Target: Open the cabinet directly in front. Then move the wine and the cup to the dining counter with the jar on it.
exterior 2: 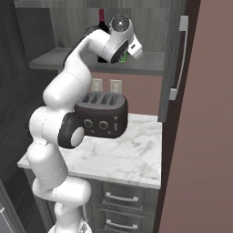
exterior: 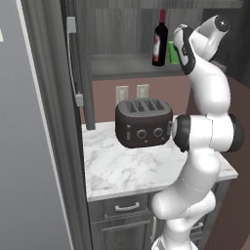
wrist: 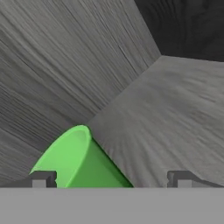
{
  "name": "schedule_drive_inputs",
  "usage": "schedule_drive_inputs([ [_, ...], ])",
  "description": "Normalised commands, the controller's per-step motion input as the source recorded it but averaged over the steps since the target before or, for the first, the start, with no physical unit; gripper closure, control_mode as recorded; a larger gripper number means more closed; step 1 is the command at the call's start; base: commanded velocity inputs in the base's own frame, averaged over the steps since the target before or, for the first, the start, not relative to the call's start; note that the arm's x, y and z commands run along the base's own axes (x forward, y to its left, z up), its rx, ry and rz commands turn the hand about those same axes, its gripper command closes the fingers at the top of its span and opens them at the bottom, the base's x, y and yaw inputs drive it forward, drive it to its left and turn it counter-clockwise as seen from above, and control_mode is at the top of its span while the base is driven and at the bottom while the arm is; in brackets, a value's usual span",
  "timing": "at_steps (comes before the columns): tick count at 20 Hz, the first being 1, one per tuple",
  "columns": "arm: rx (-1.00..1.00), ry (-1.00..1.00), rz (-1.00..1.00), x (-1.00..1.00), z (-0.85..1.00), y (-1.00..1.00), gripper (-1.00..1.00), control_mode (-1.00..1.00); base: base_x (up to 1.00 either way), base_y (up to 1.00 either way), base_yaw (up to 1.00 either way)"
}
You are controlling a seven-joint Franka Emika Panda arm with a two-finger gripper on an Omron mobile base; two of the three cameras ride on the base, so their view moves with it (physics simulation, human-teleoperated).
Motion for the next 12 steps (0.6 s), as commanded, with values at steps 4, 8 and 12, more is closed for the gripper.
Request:
schedule_drive_inputs([
  [4,0.0,0.02,0.0,0.21,0.0,0.0,-1.0,-1.0,0.0,0.0,0.0],
  [8,0.0,0.0,0.0,0.09,0.0,0.0,-1.0,-1.0,0.0,0.0,0.0],
  [12,0.0,0.0,0.0,0.01,-0.03,0.0,-1.0,-1.0,0.0,0.0,0.0],
])
